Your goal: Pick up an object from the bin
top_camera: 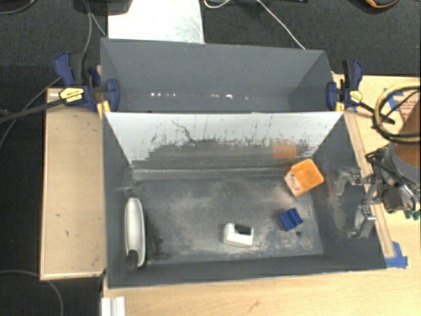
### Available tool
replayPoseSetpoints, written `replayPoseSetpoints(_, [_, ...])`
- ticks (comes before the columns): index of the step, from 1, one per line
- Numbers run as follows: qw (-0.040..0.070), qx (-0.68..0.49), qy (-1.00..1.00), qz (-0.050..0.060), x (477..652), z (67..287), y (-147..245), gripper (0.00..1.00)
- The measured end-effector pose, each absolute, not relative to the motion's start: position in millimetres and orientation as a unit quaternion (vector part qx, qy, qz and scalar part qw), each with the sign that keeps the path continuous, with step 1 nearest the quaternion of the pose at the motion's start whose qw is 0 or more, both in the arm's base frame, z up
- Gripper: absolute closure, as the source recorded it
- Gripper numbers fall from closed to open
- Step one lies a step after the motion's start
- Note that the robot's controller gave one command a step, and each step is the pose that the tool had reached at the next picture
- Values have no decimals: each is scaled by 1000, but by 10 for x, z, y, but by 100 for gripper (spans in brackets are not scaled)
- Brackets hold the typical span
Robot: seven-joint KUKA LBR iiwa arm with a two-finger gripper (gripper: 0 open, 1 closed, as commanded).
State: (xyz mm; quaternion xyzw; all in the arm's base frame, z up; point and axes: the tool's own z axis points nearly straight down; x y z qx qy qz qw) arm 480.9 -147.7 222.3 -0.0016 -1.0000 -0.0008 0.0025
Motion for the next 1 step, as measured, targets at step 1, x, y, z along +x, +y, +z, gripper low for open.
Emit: replayPoseSetpoints(1, [-2, 1, -1000, 0, 4827, 2266, -1471, 0])
